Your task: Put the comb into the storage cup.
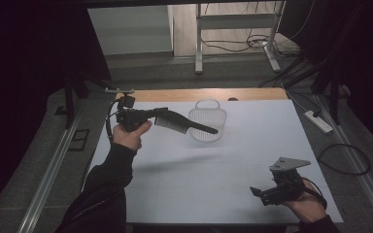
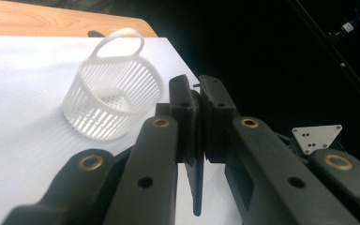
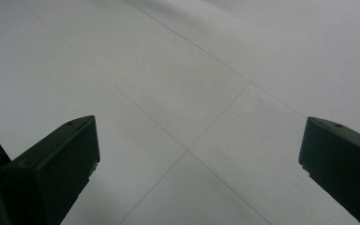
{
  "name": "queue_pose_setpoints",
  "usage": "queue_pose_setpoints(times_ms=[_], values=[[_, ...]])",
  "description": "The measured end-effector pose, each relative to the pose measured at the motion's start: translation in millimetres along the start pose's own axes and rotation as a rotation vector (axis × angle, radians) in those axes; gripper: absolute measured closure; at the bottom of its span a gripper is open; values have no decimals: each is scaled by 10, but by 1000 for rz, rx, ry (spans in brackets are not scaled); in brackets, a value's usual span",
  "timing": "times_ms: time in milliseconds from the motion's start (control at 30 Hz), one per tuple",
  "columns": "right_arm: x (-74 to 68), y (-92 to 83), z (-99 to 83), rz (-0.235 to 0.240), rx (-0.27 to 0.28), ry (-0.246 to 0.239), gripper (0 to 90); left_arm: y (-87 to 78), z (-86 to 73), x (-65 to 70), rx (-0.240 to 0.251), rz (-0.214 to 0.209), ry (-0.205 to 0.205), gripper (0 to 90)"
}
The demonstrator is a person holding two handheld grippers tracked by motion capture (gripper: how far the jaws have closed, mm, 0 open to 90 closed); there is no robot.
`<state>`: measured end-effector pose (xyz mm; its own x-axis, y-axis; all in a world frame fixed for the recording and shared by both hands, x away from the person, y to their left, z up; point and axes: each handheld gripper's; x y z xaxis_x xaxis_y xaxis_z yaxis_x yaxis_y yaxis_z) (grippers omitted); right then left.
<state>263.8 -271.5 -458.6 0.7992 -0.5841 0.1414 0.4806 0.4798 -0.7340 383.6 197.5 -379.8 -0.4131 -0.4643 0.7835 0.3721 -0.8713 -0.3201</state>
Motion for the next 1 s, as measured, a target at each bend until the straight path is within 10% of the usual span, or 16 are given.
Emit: queue_pose_setpoints(times_ms=[1000], values=[[56,-320,-317,-127,-25,157,0,-15,247,-82,46,61,-26,839]])
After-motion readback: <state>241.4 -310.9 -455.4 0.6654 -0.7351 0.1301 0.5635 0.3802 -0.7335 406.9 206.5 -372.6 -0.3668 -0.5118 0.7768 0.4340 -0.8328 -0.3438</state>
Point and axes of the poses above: each handheld gripper's, and its own axes: y roughly forward along the jaws, z roughly out of its top, x roughly to its right, and after that the axes turned 12 degrees about -y, right-handed
